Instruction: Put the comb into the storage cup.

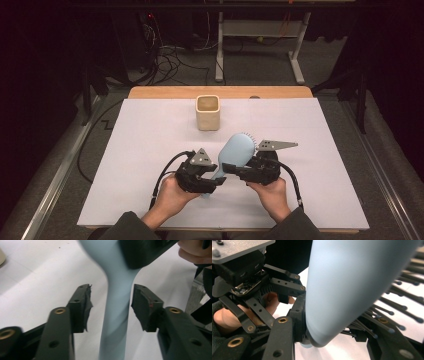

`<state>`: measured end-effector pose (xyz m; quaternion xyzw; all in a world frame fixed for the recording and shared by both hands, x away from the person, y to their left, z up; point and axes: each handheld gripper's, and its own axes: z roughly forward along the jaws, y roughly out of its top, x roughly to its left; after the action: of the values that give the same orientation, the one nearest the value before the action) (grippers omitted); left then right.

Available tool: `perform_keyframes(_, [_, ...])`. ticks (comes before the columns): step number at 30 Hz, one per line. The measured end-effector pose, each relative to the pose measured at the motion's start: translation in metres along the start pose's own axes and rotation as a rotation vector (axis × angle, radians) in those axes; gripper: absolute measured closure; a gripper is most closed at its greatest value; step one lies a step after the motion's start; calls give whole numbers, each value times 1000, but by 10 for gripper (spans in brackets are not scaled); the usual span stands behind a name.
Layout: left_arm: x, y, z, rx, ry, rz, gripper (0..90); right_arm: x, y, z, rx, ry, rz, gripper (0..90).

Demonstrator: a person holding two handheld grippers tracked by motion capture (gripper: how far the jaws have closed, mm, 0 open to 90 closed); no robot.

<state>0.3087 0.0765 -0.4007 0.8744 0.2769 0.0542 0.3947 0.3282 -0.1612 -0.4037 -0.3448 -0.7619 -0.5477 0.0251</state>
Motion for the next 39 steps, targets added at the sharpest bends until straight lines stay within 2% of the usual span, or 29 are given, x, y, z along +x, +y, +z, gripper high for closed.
perform_keyframes(4, [8,-8,-7,-57,-13,-57,429,0,4,1,14,-12,-4,567])
perform_keyframes(12, [19,-24,-19,-94,7,-91,409,-1,6,4,27,-16,-7,566])
perform_keyframes(15, [21,-30,-22,-119,14,-87,407,-1,6,3,27,-17,-4,566])
perform_keyframes(20, [24,-39,-27,-141,48,-81,390,-3,7,-1,31,-29,0,563])
perform_keyframes(26, [30,-48,-32,-158,83,-99,375,-5,8,-1,46,-41,11,562])
perform_keyframes(32, [34,-56,-38,-174,99,-111,362,-6,8,-2,56,-47,13,560])
perform_keyframes(39, [39,-64,-46,-175,146,-106,349,-8,9,-5,61,-64,19,558])
